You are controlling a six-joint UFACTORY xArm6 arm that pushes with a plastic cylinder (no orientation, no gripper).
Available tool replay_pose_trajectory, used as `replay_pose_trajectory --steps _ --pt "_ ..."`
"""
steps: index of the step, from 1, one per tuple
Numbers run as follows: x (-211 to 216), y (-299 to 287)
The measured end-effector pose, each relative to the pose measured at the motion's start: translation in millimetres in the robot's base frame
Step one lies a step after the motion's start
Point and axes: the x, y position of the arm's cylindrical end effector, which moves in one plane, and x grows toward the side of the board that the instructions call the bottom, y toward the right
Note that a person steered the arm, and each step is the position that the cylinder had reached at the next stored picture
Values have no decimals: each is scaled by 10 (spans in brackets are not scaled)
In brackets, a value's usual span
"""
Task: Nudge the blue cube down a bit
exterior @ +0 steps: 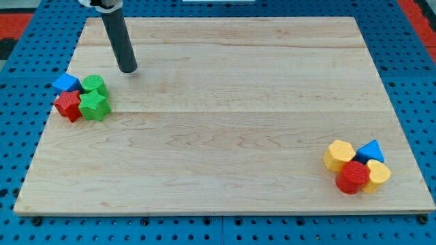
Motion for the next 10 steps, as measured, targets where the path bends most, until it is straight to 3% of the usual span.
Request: replay_pose_trajectory --steps 1,3,5,6,9,10 --pt "-20 0" --pt "-739 -221" --pt "-673 -1348" --pt "-639 -1360" --pt "722 -1361" --pt "727 -1361"
